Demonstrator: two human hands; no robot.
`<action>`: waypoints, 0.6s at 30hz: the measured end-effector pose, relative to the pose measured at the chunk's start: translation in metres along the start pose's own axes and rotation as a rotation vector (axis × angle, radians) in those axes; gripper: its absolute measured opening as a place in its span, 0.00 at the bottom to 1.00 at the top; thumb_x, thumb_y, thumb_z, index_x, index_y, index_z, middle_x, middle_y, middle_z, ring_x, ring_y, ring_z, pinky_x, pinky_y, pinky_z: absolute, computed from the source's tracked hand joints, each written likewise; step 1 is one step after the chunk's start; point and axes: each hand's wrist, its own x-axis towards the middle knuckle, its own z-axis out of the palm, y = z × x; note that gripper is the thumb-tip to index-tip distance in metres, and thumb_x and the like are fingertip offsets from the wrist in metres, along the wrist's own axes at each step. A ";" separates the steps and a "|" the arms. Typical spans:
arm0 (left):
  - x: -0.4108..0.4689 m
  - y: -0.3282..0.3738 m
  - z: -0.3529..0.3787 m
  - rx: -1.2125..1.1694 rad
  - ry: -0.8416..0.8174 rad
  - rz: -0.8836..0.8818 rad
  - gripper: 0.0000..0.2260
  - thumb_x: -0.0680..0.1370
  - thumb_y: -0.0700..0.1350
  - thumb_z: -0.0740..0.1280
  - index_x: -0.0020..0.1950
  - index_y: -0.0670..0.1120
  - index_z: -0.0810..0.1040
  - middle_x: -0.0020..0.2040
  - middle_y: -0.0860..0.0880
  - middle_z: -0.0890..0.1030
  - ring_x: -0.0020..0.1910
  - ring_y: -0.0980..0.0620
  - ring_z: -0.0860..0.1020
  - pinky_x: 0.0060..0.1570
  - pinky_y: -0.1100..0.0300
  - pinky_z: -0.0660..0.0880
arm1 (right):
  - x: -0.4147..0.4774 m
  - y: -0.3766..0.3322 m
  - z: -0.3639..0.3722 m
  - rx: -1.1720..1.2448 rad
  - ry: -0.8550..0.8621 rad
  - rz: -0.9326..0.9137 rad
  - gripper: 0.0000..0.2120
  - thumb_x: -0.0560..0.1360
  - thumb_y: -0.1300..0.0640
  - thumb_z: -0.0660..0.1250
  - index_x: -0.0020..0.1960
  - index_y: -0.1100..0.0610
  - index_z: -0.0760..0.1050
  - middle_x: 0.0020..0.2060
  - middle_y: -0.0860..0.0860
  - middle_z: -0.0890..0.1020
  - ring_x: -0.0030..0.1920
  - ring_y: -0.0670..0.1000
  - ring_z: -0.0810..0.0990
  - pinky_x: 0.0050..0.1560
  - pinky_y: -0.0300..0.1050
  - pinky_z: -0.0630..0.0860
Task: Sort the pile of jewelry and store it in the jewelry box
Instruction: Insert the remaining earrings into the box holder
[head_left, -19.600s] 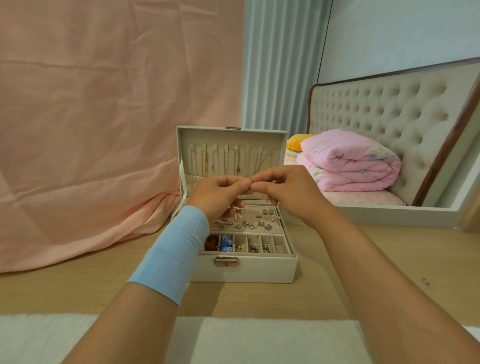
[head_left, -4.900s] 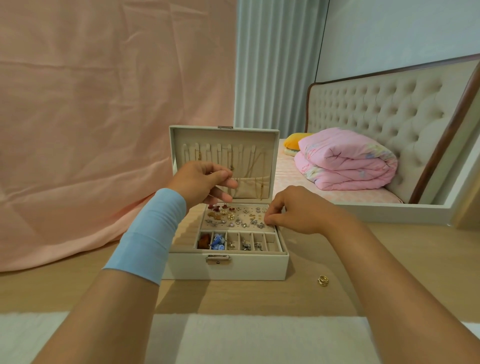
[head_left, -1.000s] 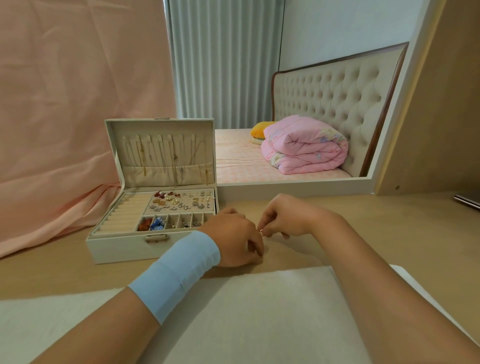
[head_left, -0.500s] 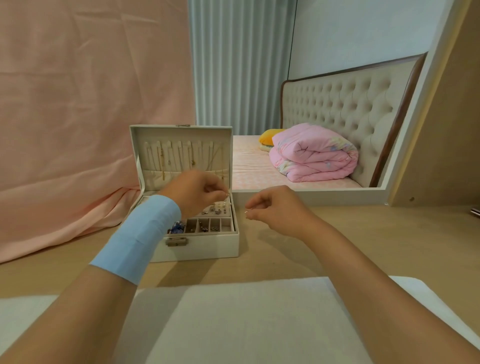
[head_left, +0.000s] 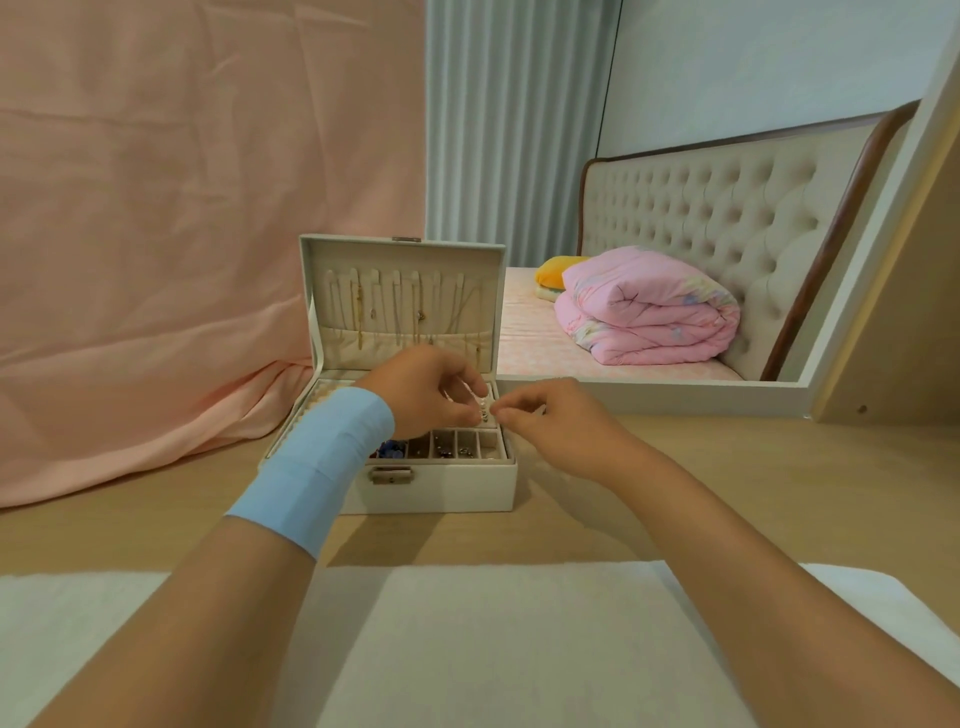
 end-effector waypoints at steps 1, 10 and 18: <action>0.000 0.001 0.001 -0.004 0.003 0.009 0.09 0.72 0.49 0.76 0.50 0.56 0.81 0.42 0.58 0.84 0.45 0.60 0.80 0.54 0.56 0.79 | 0.001 0.000 0.000 0.090 0.031 0.014 0.07 0.79 0.51 0.70 0.46 0.48 0.86 0.32 0.39 0.82 0.30 0.37 0.75 0.41 0.40 0.72; 0.002 0.011 0.009 -0.040 0.077 0.109 0.12 0.70 0.47 0.78 0.49 0.55 0.80 0.40 0.58 0.85 0.44 0.58 0.81 0.52 0.56 0.79 | -0.001 0.002 -0.002 0.397 0.003 0.274 0.06 0.76 0.51 0.74 0.45 0.53 0.84 0.38 0.47 0.83 0.29 0.46 0.68 0.26 0.36 0.62; 0.005 -0.011 0.003 0.143 0.061 0.006 0.08 0.77 0.50 0.71 0.55 0.56 0.80 0.47 0.61 0.80 0.48 0.61 0.78 0.56 0.56 0.77 | 0.004 0.009 0.015 -0.087 -0.014 0.036 0.08 0.77 0.49 0.72 0.42 0.51 0.85 0.36 0.44 0.84 0.40 0.45 0.81 0.48 0.46 0.79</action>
